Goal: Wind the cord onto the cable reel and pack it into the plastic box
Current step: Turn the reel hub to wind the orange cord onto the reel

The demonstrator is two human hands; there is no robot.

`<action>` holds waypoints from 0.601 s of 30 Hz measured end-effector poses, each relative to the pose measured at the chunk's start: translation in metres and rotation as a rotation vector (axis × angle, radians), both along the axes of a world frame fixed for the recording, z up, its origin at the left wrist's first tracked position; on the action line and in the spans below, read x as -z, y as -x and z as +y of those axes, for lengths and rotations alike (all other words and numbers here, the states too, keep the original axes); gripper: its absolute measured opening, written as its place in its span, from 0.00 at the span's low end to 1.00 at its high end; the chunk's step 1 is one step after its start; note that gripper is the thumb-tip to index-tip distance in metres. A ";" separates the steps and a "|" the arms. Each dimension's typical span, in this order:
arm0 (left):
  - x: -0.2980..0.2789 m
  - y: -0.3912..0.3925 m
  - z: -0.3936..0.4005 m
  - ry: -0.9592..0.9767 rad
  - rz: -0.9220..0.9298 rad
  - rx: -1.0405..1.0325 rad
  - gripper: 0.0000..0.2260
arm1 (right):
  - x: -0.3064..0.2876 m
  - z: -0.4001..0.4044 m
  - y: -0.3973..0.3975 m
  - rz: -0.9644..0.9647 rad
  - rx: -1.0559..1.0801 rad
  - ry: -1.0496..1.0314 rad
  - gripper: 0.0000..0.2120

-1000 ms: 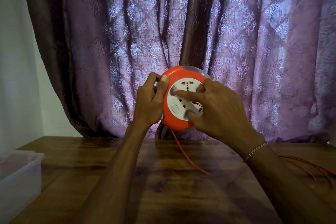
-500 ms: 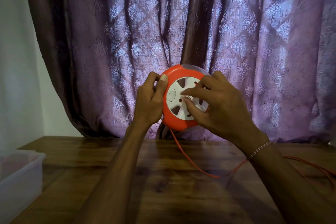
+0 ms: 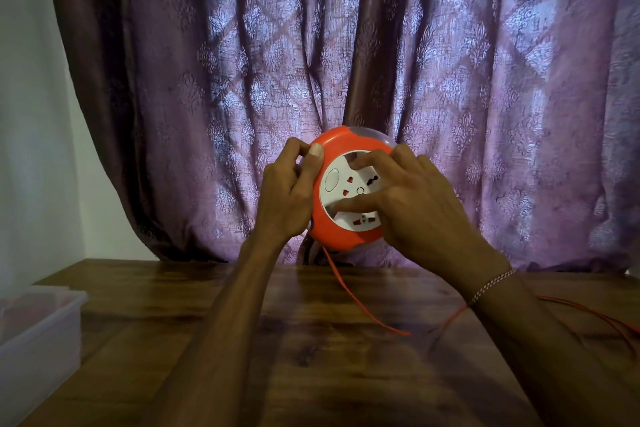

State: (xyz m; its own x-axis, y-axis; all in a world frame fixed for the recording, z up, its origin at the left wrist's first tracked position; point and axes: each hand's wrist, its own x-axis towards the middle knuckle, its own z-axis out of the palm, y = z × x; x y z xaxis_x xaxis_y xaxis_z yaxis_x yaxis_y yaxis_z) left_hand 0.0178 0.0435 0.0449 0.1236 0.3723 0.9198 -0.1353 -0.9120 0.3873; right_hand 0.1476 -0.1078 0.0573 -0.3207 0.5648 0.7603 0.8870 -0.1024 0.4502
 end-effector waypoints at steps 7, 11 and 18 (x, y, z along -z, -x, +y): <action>0.000 0.000 0.001 0.010 -0.017 -0.010 0.14 | 0.005 0.003 0.001 0.187 0.021 -0.113 0.24; -0.001 0.000 -0.001 0.016 -0.016 -0.007 0.14 | 0.002 0.005 0.006 0.289 0.003 -0.160 0.29; 0.000 0.000 -0.002 0.027 -0.018 0.019 0.13 | 0.001 0.000 0.004 0.294 -0.133 -0.181 0.18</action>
